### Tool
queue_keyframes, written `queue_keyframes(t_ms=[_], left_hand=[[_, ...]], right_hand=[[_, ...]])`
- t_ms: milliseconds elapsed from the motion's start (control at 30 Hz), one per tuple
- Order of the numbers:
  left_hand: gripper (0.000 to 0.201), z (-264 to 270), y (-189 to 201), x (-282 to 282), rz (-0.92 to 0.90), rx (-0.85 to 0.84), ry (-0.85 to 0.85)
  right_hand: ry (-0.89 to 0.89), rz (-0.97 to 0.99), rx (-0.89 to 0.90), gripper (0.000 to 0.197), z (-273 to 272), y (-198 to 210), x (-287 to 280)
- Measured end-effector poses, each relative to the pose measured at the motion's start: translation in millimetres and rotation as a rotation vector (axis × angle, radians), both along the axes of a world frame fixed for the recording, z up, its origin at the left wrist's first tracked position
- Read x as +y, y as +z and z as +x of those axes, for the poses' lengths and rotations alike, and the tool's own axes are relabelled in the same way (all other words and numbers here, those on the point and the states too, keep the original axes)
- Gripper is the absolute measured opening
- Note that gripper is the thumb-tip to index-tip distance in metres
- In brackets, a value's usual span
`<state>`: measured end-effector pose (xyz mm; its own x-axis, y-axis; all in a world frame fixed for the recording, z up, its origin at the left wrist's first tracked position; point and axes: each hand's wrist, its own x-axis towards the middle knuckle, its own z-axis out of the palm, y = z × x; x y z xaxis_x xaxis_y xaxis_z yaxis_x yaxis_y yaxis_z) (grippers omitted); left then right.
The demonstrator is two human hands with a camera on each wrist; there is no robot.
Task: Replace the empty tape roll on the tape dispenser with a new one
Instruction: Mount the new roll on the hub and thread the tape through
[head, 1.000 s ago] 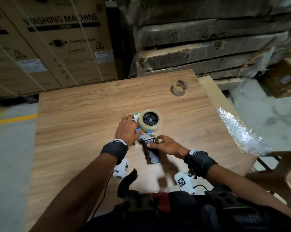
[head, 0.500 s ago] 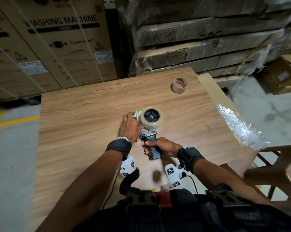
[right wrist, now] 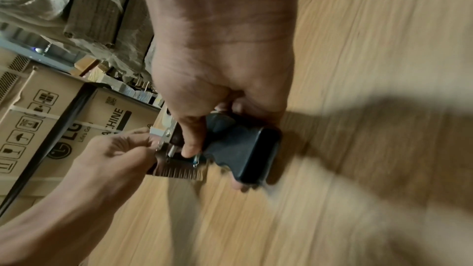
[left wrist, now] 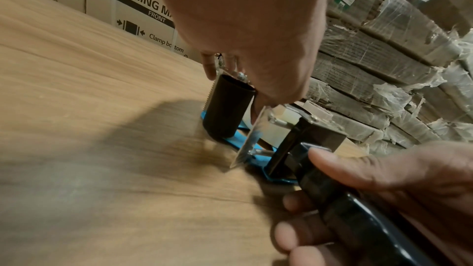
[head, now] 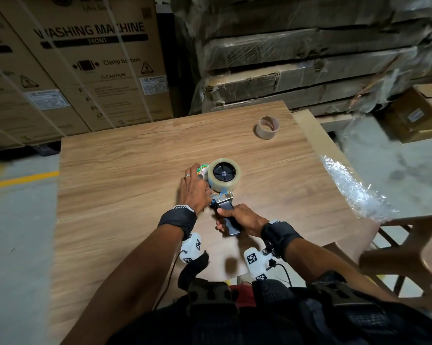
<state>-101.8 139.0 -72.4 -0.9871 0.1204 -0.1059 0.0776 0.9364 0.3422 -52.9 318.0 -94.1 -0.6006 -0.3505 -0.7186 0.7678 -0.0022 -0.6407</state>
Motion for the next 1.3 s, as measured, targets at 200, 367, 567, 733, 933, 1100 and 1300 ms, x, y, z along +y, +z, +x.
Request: queue_keyframes(t_ms=[200,367,567,733,933,1100,1300], left_hand=[[0.021,10,5,-3,-0.01,0.019,-0.021],[0.014,18,3,-9,0.025,0.036,-0.033],[0.012,23,0,-20,0.088,0.001,-0.047],[0.012,25,-7,-32,0.104,-0.02,-0.099],[0.031,32,-3,-53,0.272,-0.03,-0.131],[0.032,30,2,-59,0.267,-0.012,-0.205],[0.054,10,-1,-81,0.141,-0.123,-0.313]], right_hand=[[-0.019,0.007,-0.007,0.021,2,1,-4],[0.001,-0.033,-0.025,0.019,6,3,-9],[0.021,-0.062,-0.047,0.018,9,1,-16],[0.016,-0.072,-0.044,0.016,11,1,-17],[0.049,-0.082,-0.065,0.015,8,1,-15],[0.08,-0.094,-0.081,0.016,6,1,-14],[0.09,-0.081,-0.086,0.013,5,6,-12]])
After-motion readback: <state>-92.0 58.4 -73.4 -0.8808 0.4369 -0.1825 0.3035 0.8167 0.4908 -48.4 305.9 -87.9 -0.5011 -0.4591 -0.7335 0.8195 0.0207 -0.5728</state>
